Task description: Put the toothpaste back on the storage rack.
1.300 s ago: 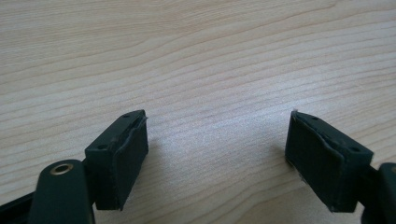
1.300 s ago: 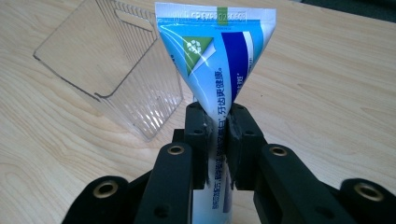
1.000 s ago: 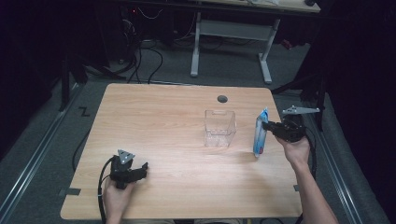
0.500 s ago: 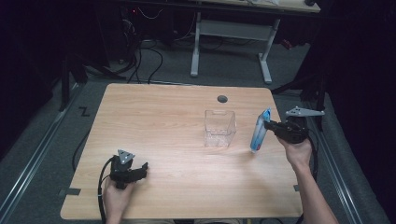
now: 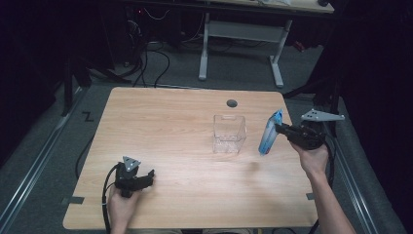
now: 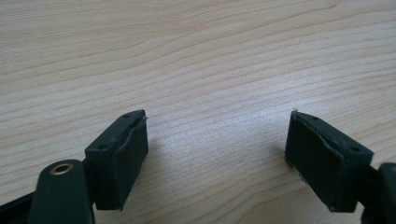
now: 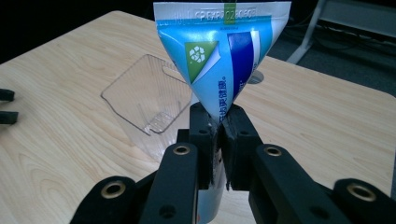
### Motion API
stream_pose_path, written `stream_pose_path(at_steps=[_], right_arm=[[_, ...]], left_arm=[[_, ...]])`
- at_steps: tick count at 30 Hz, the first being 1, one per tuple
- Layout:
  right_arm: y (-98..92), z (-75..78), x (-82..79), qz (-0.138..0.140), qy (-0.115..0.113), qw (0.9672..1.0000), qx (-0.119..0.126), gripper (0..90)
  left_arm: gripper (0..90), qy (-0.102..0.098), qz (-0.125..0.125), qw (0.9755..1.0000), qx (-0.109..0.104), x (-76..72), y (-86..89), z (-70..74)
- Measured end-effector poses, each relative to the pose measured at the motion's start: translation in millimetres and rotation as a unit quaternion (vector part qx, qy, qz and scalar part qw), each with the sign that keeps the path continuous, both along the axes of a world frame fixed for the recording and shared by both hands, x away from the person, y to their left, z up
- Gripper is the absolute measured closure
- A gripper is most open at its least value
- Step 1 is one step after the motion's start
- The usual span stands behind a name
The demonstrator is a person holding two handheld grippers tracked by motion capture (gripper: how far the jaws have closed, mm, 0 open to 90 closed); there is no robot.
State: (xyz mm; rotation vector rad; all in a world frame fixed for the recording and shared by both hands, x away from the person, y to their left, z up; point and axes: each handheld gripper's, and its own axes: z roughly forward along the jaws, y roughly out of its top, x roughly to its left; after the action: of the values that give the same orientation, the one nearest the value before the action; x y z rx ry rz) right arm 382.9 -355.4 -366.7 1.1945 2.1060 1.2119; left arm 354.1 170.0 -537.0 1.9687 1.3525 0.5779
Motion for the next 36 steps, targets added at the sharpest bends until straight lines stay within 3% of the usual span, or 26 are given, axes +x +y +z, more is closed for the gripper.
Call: stream_pose_path(at_steps=[20, 36], right_arm=[[20.1, 25.6, -9.9, 0.048, -0.009, 0.9987, 0.013, 83.7], [45.7, 44.0, -1.8, 0.086, -0.010, 0.9961, 0.015, 83.7]], left_arm=[[21.6, 0.000, 0.000, 1.0000, 0.000, 0.0, 0.1, 0.1], [21.6, 0.001, -0.001, 1.0000, -0.001, 0.1, 0.2, 0.1]])
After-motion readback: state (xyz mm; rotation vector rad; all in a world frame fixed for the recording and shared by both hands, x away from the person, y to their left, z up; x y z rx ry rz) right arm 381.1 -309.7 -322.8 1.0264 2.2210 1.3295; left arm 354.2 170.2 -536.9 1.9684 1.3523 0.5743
